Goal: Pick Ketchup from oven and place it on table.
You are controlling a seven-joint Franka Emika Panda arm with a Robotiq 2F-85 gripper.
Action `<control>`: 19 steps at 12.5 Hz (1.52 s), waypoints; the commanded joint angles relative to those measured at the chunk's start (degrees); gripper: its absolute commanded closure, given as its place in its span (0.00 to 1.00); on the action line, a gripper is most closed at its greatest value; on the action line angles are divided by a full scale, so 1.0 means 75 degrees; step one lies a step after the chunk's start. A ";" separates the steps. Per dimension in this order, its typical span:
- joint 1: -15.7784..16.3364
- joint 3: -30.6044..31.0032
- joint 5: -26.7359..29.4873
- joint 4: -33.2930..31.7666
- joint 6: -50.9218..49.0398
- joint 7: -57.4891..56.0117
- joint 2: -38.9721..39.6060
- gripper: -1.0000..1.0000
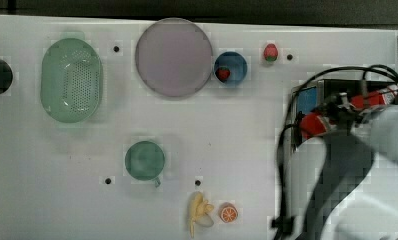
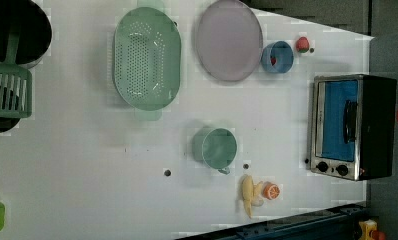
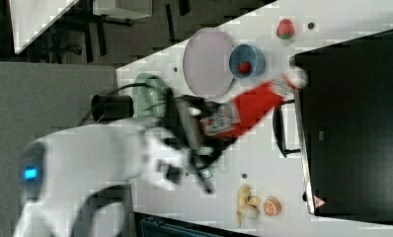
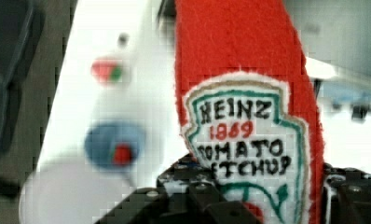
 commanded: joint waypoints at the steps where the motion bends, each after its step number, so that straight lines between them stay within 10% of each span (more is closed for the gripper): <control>1: 0.0325 0.1039 0.0176 -0.0478 -0.0078 0.1113 -0.0124 0.50; 10: 0.0341 0.2103 -0.0221 -0.2845 0.2636 0.3117 0.1256 0.50; 19: 0.0354 0.2126 -0.0215 -0.2911 0.4701 0.3115 0.2959 0.50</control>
